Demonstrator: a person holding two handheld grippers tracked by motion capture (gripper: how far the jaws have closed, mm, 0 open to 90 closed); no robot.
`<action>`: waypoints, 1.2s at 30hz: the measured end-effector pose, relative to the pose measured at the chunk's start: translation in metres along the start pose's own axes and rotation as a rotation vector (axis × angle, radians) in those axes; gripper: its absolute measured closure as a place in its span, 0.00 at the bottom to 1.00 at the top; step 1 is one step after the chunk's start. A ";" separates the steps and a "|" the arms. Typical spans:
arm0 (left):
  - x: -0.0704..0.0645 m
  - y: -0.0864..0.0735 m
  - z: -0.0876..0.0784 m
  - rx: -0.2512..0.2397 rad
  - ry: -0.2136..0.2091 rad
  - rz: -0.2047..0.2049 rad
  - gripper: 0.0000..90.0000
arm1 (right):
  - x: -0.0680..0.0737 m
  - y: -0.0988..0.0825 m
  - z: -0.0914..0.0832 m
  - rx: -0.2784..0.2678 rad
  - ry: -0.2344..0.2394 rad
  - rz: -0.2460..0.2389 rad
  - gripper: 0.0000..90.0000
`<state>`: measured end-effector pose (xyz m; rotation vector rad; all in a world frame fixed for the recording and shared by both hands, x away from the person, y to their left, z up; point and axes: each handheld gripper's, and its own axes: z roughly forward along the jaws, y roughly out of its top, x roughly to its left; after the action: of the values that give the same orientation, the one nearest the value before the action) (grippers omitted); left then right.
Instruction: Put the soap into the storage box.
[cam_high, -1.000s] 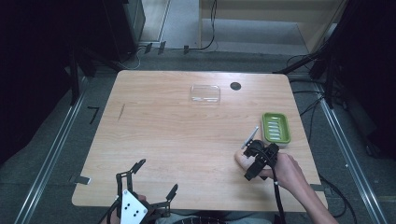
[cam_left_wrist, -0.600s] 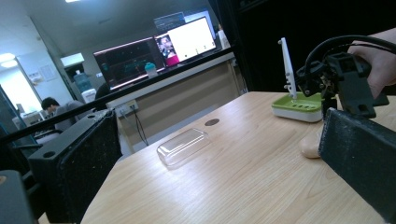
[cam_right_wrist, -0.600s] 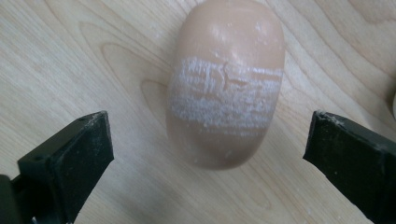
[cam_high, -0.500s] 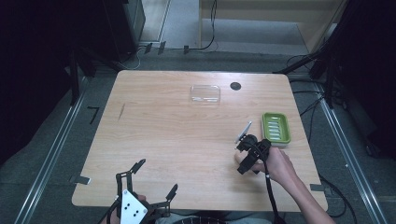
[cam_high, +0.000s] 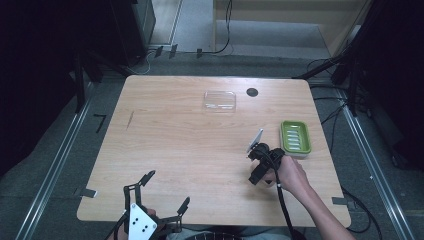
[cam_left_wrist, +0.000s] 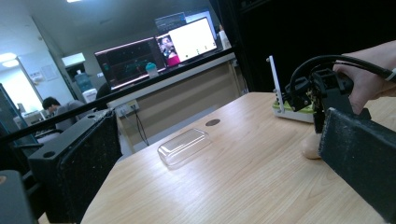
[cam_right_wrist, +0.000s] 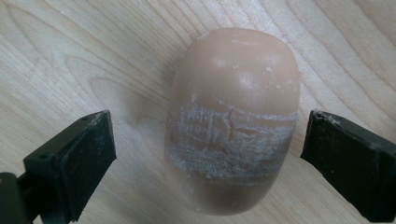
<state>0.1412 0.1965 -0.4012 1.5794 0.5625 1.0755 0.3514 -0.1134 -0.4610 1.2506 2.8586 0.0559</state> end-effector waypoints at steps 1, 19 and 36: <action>0.000 0.000 0.000 0.001 0.001 0.000 0.00 | 0.000 0.000 0.001 -0.008 -0.001 -0.002 0.03; 0.000 0.000 -0.001 0.000 -0.001 0.002 0.00 | -0.009 -0.001 0.006 0.010 -0.018 0.057 0.25; 0.000 0.000 -0.001 -0.002 0.000 0.003 0.00 | -0.010 0.000 0.006 0.022 0.007 0.050 0.37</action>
<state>0.1406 0.1969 -0.4010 1.5786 0.5587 1.0775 0.3585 -0.1204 -0.4666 1.3282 2.8412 0.0302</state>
